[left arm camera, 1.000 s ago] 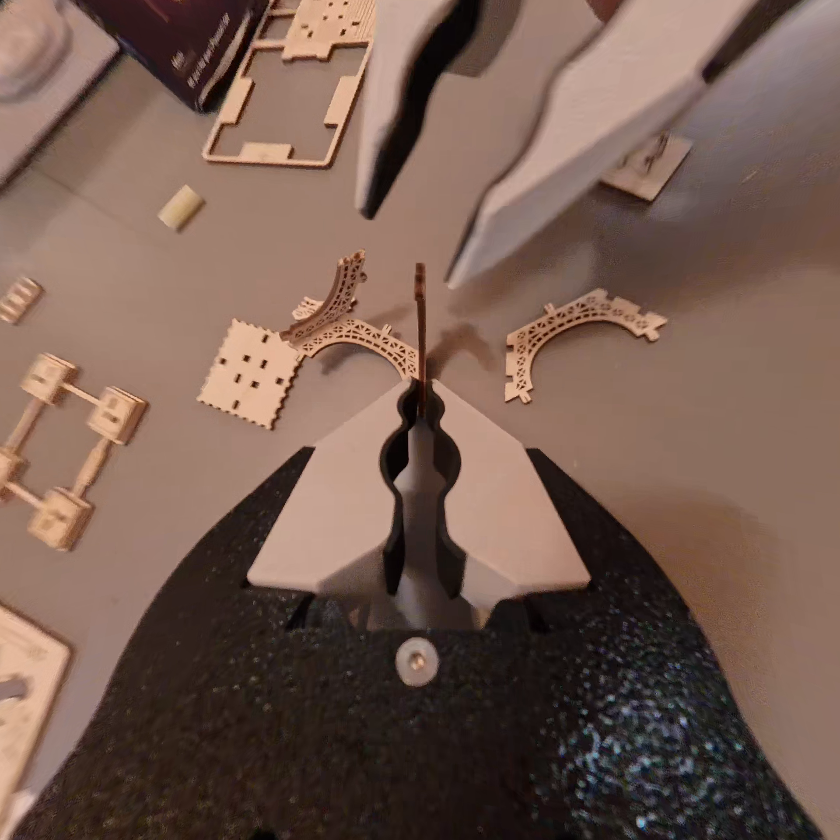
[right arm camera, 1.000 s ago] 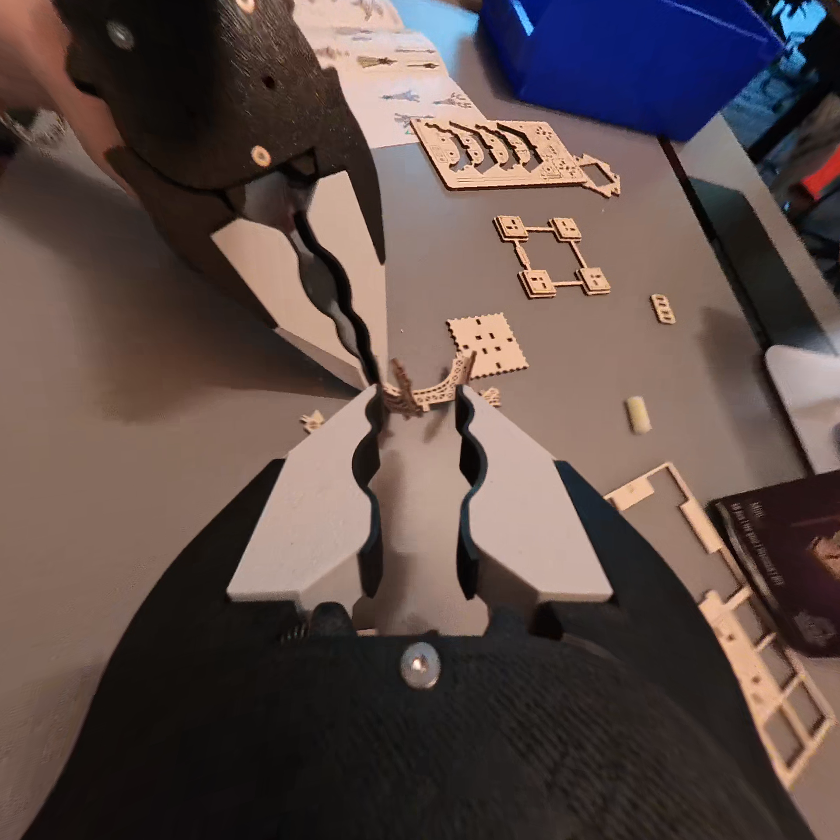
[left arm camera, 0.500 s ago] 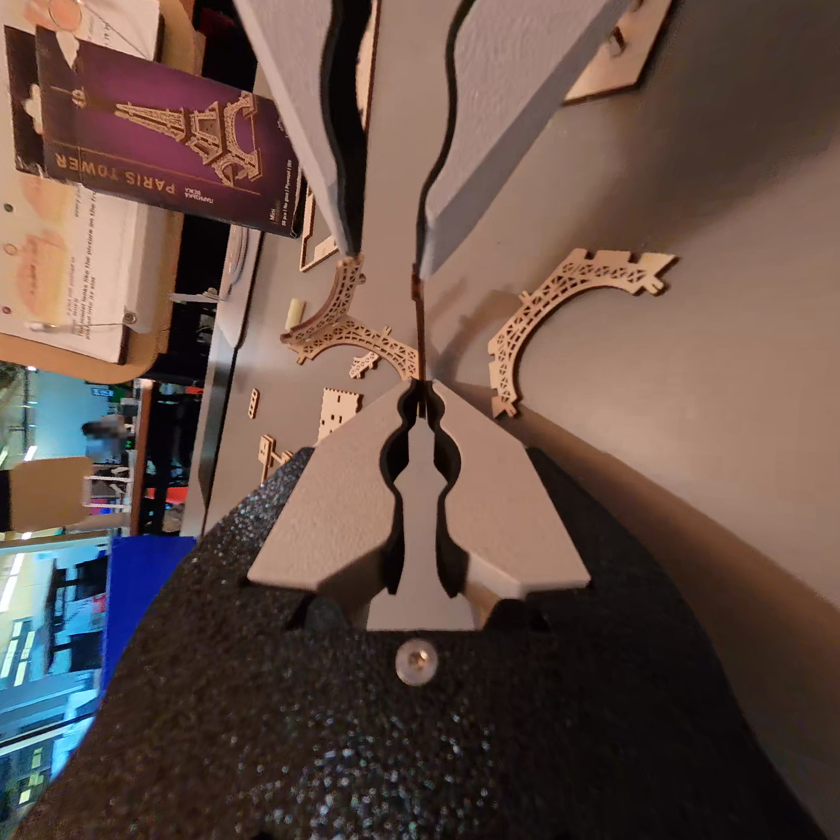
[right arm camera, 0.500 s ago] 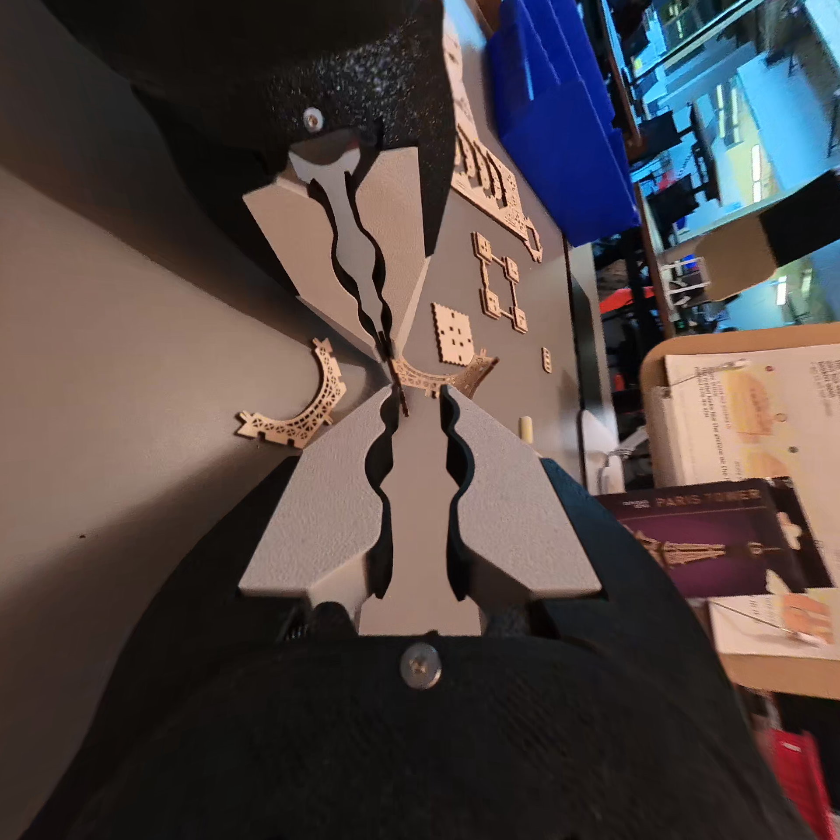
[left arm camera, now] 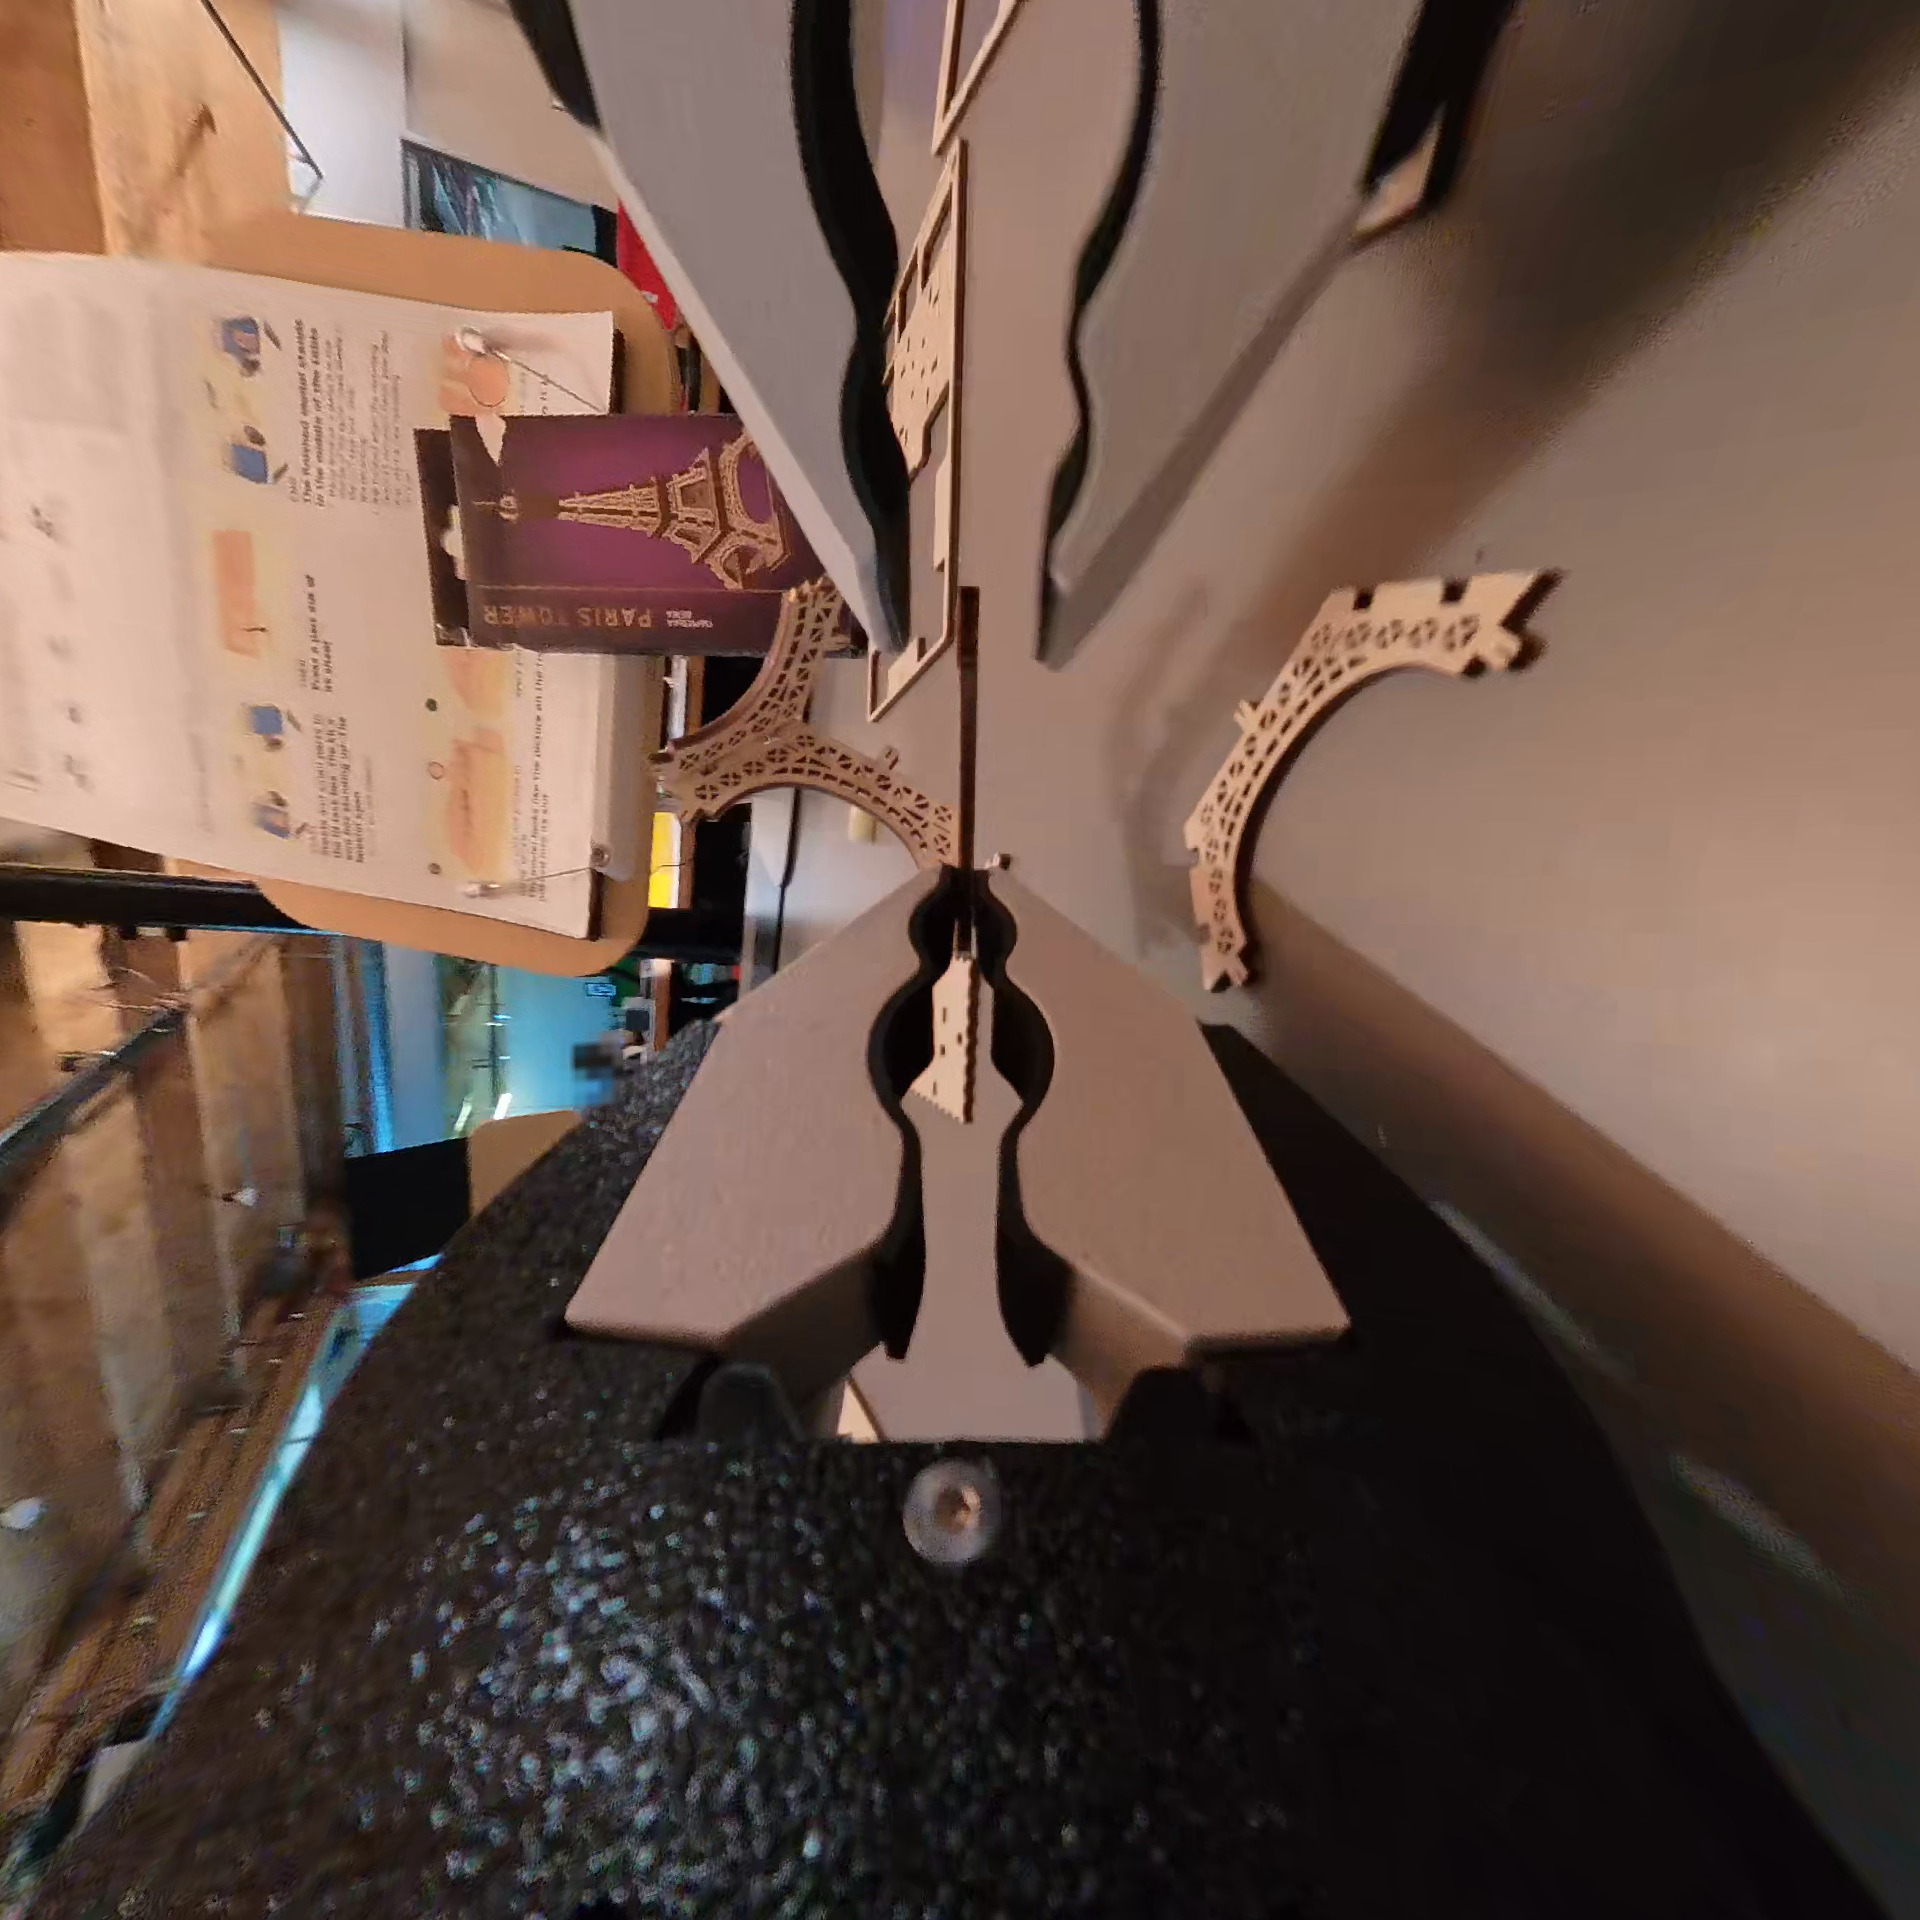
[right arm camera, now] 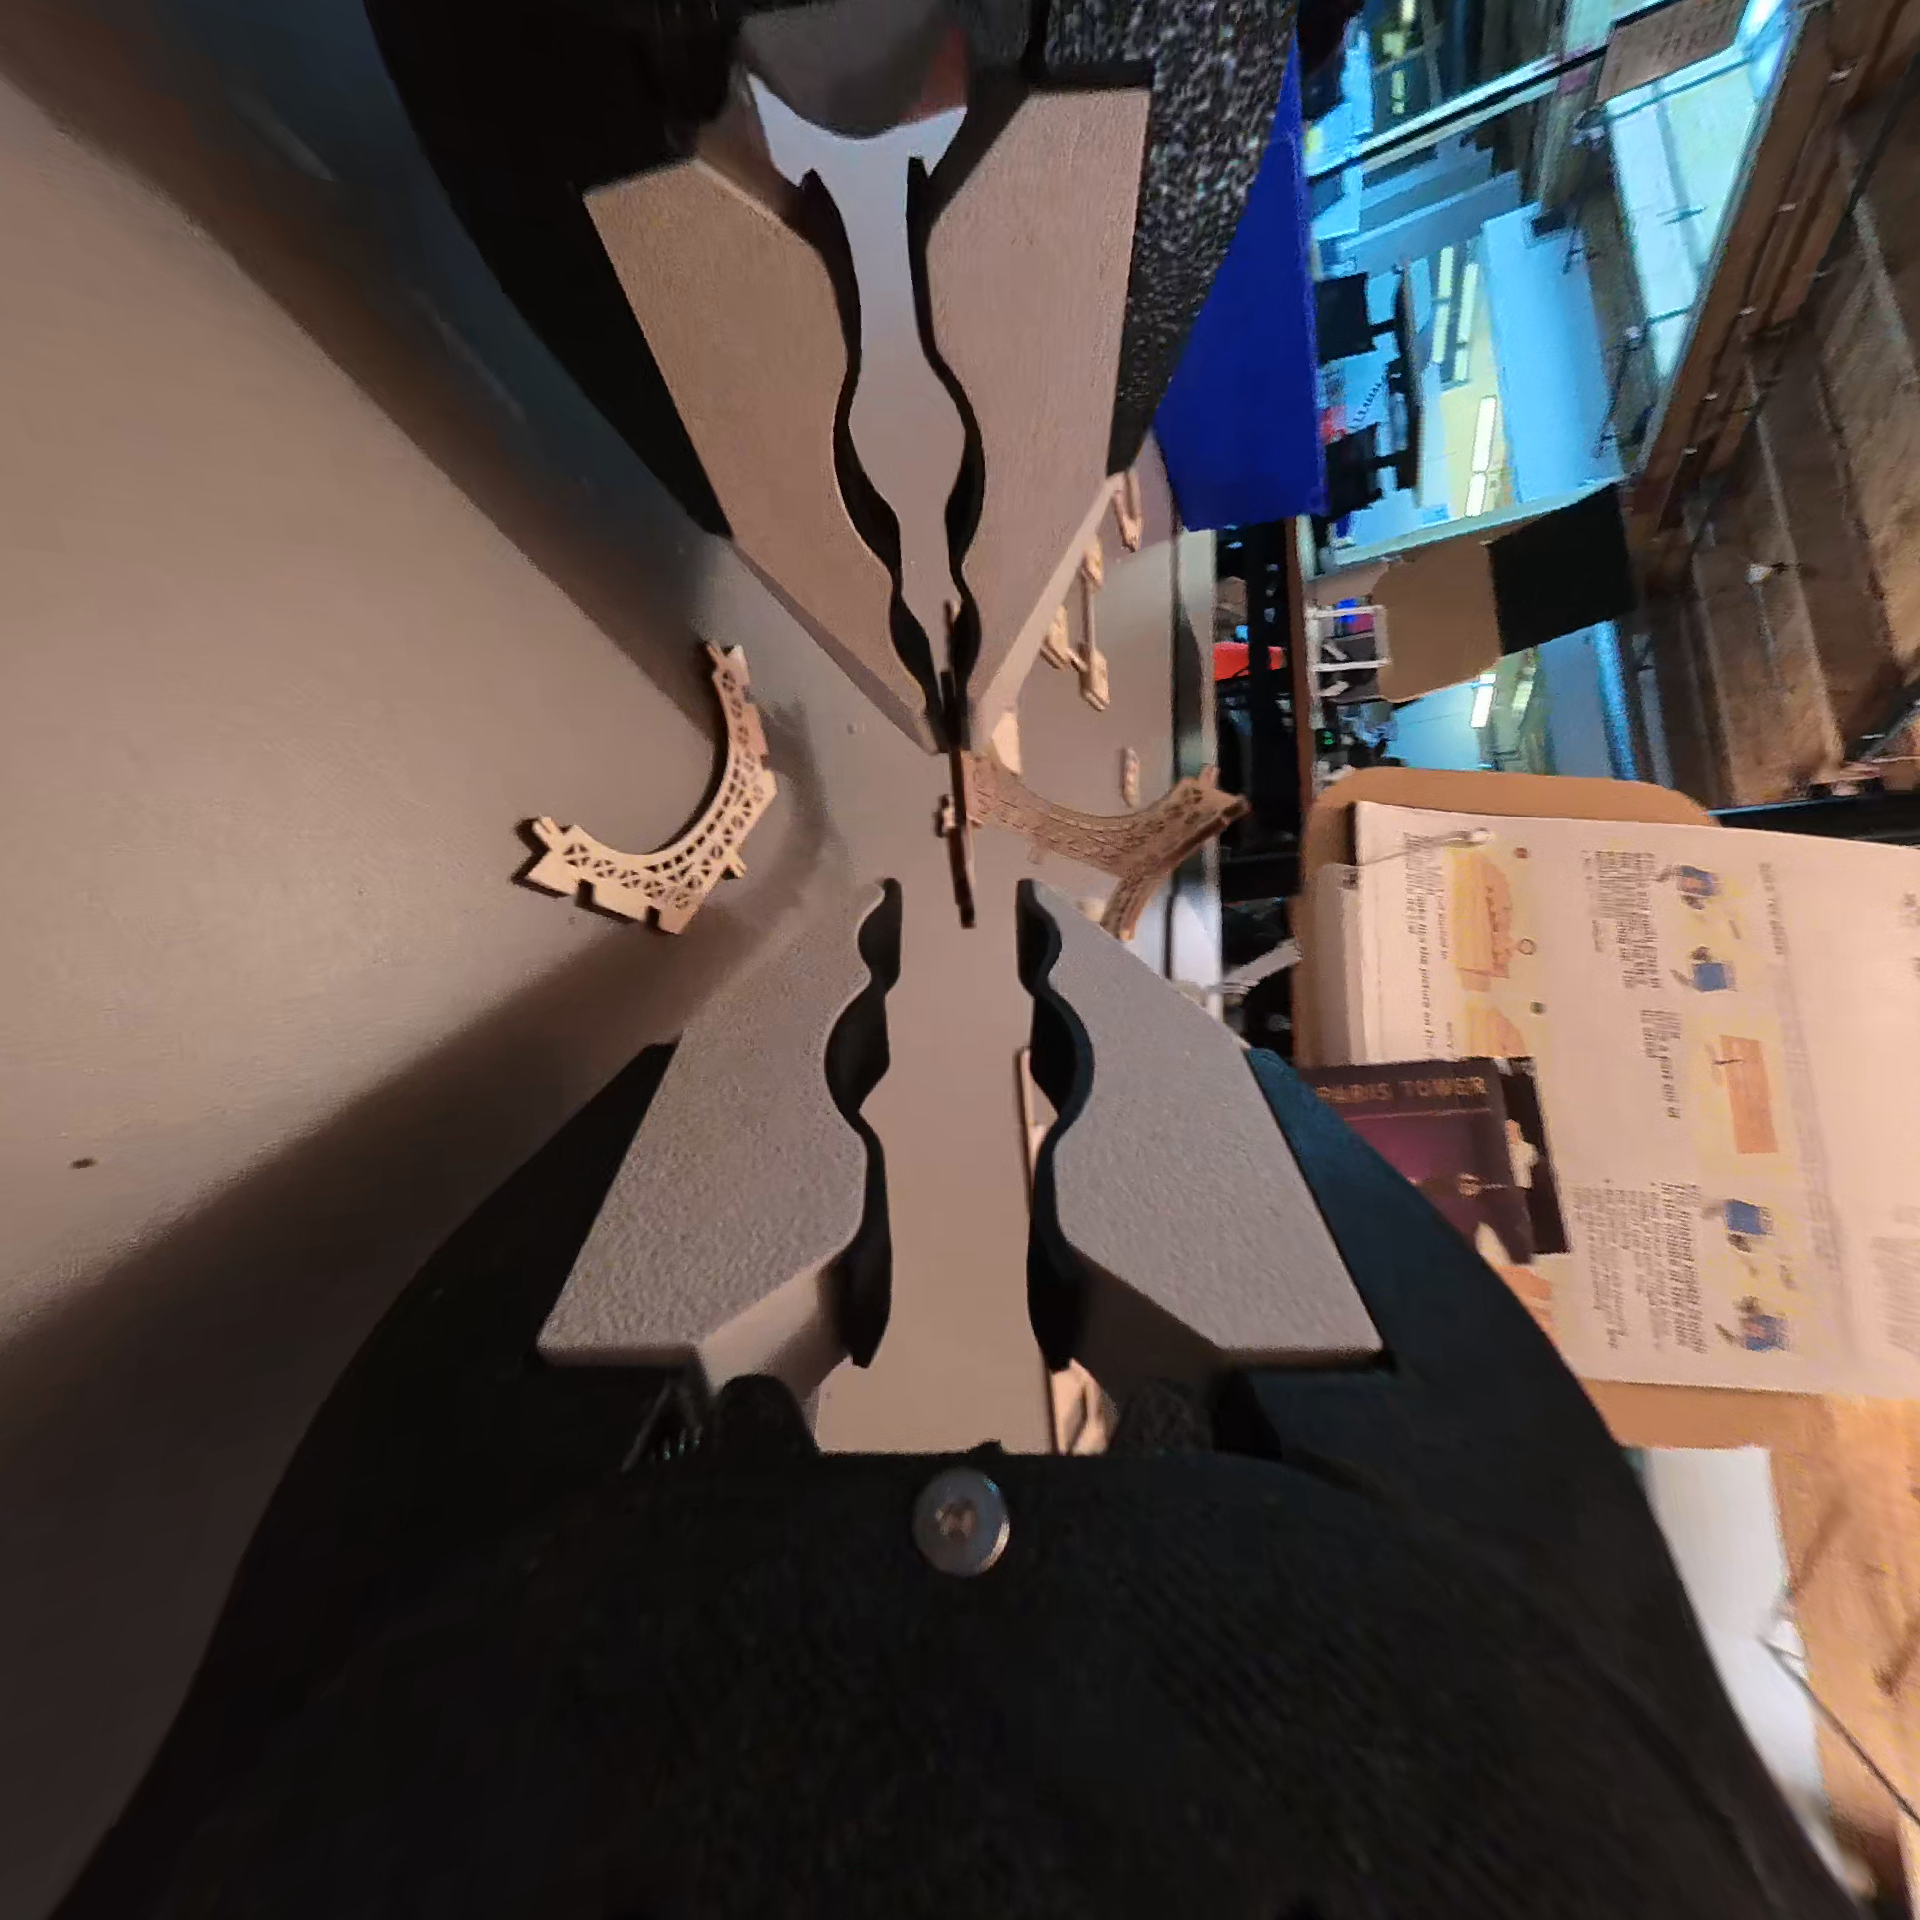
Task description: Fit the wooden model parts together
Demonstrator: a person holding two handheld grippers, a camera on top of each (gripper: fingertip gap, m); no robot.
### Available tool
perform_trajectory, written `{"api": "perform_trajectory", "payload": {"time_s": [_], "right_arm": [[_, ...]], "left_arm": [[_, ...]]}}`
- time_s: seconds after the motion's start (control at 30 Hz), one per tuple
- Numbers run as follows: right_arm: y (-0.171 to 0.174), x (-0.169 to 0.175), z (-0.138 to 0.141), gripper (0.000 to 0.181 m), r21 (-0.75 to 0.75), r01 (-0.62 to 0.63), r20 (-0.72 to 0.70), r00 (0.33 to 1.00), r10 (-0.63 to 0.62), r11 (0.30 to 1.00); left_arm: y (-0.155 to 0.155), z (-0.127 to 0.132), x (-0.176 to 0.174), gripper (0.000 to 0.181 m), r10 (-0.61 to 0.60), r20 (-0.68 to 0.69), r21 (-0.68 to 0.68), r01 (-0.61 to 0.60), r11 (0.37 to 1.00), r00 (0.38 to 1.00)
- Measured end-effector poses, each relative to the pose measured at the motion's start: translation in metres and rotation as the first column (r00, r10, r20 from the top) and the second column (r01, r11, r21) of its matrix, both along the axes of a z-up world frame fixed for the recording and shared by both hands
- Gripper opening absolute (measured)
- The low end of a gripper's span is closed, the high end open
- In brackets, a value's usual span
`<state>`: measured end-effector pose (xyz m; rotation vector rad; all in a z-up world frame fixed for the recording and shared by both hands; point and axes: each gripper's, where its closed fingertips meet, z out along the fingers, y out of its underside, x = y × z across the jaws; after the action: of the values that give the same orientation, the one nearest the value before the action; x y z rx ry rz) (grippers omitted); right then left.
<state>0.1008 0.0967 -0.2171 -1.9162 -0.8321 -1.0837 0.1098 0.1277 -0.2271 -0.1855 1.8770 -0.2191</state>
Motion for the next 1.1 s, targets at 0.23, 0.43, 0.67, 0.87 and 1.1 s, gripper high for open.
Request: {"api": "perform_trajectory", "payload": {"time_s": [0.23, 0.43, 0.67, 0.87, 1.1], "right_arm": [[0.013, -0.01, 0.003, 0.005, 0.033, -0.012, 0.068, 0.998, 0.009, 0.999], [0.023, -0.008, 0.001, 0.02, 0.042, 0.017, 0.087, 0.996, -0.021, 0.999], [0.02, -0.012, 0.002, 0.015, 0.067, -0.024, 0.186, 0.983, 0.012, 0.997], [0.024, -0.014, 0.006, 0.012, 0.099, -0.026, 0.239, 0.971, 0.002, 0.995], [0.024, -0.014, 0.009, 0.0, 0.099, -0.015, 0.328, 0.945, -0.019, 0.995]], "left_arm": [[0.02, 0.007, 0.001, 0.001, -0.082, 0.09, 0.124, 0.07, 0.99, 0.993], [0.026, 0.009, -0.001, 0.0, -0.238, 0.135, 0.288, 0.192, 0.938, 0.962], [0.028, 0.01, 0.001, 0.0, -0.438, 0.114, 0.341, 0.379, 0.861, 0.892], [0.022, 0.02, -0.001, 0.0, -0.508, 0.118, 0.228, 0.474, 0.85, 0.853], [0.019, 0.018, -0.004, 0.005, -0.497, 0.074, 0.058, 0.494, 0.868, 0.865]]}}
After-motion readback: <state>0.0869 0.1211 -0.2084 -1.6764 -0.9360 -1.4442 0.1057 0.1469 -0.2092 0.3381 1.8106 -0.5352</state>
